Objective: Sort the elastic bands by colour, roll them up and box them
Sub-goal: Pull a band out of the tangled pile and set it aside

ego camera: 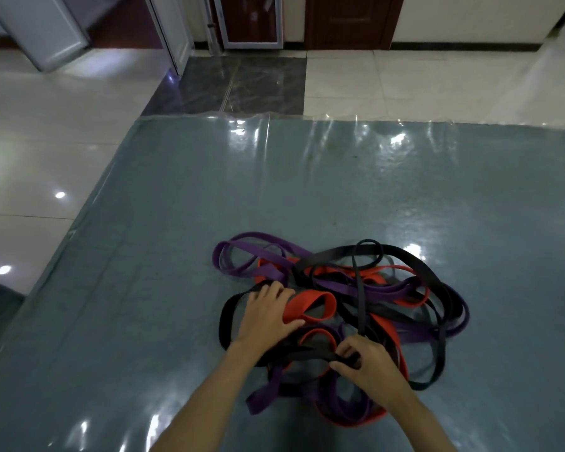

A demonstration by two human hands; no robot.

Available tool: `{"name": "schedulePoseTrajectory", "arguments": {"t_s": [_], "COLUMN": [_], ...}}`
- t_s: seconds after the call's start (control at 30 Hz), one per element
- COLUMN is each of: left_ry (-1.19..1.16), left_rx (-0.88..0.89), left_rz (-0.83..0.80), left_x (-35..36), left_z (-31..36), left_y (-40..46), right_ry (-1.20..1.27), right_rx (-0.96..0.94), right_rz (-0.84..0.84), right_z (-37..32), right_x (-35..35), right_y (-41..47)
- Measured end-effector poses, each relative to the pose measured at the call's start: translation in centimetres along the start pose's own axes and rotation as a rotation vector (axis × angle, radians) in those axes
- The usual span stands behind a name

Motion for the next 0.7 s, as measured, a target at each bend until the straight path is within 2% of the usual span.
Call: {"name": "schedulePoseTrajectory", "arguments": {"t_s": [0.1,0.2,0.33,0.5,0.6,0.7], "left_ry": [-0.018,-0.211,-0.613,-0.487,-0.25,-0.29], "left_rx": [-0.079,-0.14,-0.489,-0.579,-0.703,-0.823], "left_rz": [-0.077,-0.044,-0.038,-0.192,-0.238,-0.251], "left_x": [1.0,0.2,-1.1,-1.0,-0.2,1.0], "left_z": [0.9,0.1,-3.7,-7.9,-9.8,-11.0], "left_y": [-0.4,-1.0,-2.6,-5.4,-7.4,-9.0], "right_ry": [-0.006,-0.018,-0.018,-0.036,-0.03,-0.018], "right_rx": [-0.002,0.003,0.026,0.015,0.027,0.031], "right_rz": [-0.02,-0.048,-0.05,-0.061,-0.077,-0.076], "right_z": [0.0,0.2,0.6,0.3,0.2,0.2], "right_x": [0.1,0.1,0.0,0.7,1.1,1.1], "right_y": [-0.2,-0.7,-1.1,-0.9,-1.0,-1.3]}}
Point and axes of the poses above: each hand's wrist, its own y-axis towards the middle knuckle, its own x-axis out of the palm, z = x × y, the point moved 3 cm from there along y, towards the middle knuckle, and after that the axes turned 14 degrees about -x, right-handed, at the moved point
